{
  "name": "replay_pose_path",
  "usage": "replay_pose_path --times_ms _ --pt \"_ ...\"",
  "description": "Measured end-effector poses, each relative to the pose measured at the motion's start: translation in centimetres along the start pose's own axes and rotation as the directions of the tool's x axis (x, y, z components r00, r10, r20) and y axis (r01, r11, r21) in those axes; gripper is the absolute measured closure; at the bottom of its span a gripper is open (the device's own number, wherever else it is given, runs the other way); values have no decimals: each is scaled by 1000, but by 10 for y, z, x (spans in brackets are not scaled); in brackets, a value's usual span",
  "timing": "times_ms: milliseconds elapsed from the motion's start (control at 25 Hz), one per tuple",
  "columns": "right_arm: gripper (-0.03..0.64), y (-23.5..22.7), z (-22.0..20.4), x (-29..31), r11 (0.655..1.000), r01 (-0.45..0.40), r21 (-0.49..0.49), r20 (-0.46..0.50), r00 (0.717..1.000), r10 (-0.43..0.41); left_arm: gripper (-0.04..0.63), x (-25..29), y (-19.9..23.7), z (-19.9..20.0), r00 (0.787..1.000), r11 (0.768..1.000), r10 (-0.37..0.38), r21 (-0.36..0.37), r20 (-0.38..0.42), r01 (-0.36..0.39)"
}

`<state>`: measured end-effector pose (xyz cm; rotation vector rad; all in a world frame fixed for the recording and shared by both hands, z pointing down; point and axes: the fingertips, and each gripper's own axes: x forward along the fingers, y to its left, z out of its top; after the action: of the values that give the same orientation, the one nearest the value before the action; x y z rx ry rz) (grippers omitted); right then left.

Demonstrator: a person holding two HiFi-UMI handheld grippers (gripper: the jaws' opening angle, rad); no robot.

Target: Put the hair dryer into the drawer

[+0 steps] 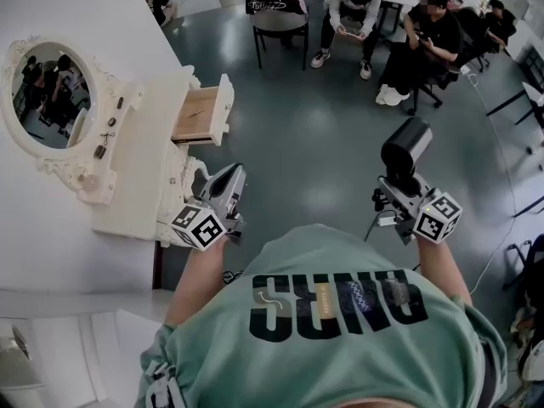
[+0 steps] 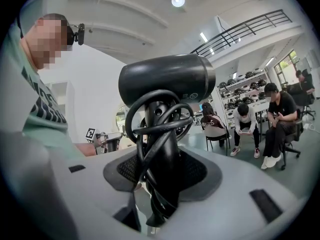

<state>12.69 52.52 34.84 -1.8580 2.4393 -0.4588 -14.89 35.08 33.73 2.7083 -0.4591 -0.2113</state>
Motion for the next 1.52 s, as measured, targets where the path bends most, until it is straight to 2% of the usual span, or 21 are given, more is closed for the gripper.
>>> replay_pose_path --times_ms 280,520,760,960,1200,1520 --pt "434 -23 -7 -28 1000 -9 -18 -3 1000 9 586 35 -26 -22 1000 1000 -15 0 -12 15" --pt "434 -54 -15 -61 1000 16 -12 -8 1000 -16 586 77 -55 -44 997 998 -56 -9 -46 55" --pt "434 -81 -20 -57 999 44 22 -3 999 -44 586 104 -45 -52 995 997 -69 -23 -77 67" --pt "434 -102 -18 -14 998 56 35 -16 998 -56 586 128 -2 -50 993 996 -74 -47 -90 70" --pt "434 -136 -3 68 994 110 21 -21 994 -110 586 183 88 -41 986 988 -139 -86 -96 131" --pt "434 -191 62 221 982 188 30 11 982 -188 586 287 228 27 961 967 -248 -93 -124 237"
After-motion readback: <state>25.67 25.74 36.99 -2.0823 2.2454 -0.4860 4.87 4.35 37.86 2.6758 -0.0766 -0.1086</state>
